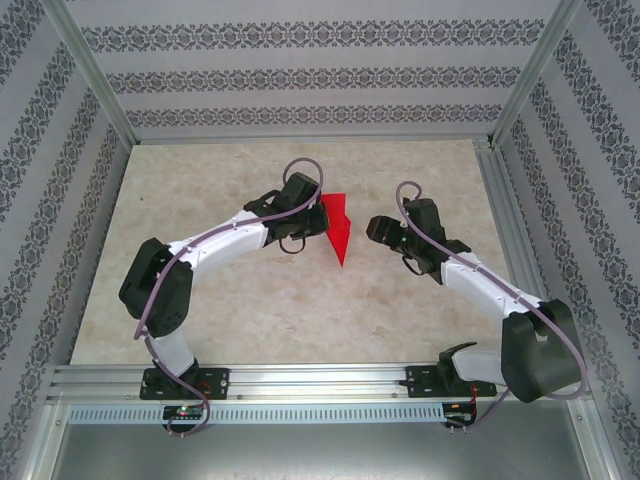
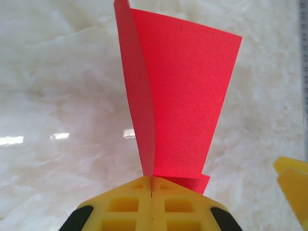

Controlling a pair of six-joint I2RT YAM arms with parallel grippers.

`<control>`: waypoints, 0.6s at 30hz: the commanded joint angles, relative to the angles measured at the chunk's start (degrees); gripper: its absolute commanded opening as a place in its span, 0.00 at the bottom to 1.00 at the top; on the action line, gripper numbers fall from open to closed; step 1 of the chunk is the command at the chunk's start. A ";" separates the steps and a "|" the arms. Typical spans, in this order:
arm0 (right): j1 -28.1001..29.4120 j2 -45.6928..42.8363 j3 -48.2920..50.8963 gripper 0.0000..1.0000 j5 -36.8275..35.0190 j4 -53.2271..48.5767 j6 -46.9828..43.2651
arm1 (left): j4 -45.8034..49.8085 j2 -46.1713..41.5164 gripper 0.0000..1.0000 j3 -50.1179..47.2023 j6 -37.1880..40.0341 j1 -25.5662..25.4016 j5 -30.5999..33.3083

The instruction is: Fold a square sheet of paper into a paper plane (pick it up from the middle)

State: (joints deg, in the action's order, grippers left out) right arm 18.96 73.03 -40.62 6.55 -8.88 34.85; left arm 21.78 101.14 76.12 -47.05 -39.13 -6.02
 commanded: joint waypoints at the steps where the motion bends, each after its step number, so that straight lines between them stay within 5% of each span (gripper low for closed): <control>1: -0.43 -1.77 0.64 0.73 2.63 2.27 1.16 | -8.43 -0.03 0.00 -2.25 3.77 0.24 -5.10; 8: 3.35 1.85 -1.29 0.62 3.37 2.13 0.85 | -21.34 6.89 0.00 -4.74 2.26 1.87 -11.77; 18: 9.12 13.23 -8.44 0.49 -2.30 -4.65 -0.98 | -24.93 13.49 0.00 -6.30 0.76 4.02 -16.14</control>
State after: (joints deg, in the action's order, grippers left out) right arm 27.14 84.12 -46.26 6.85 -11.18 34.96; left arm 1.04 113.99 70.96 -45.56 -36.18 -19.94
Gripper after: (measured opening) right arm 0.498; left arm 0.054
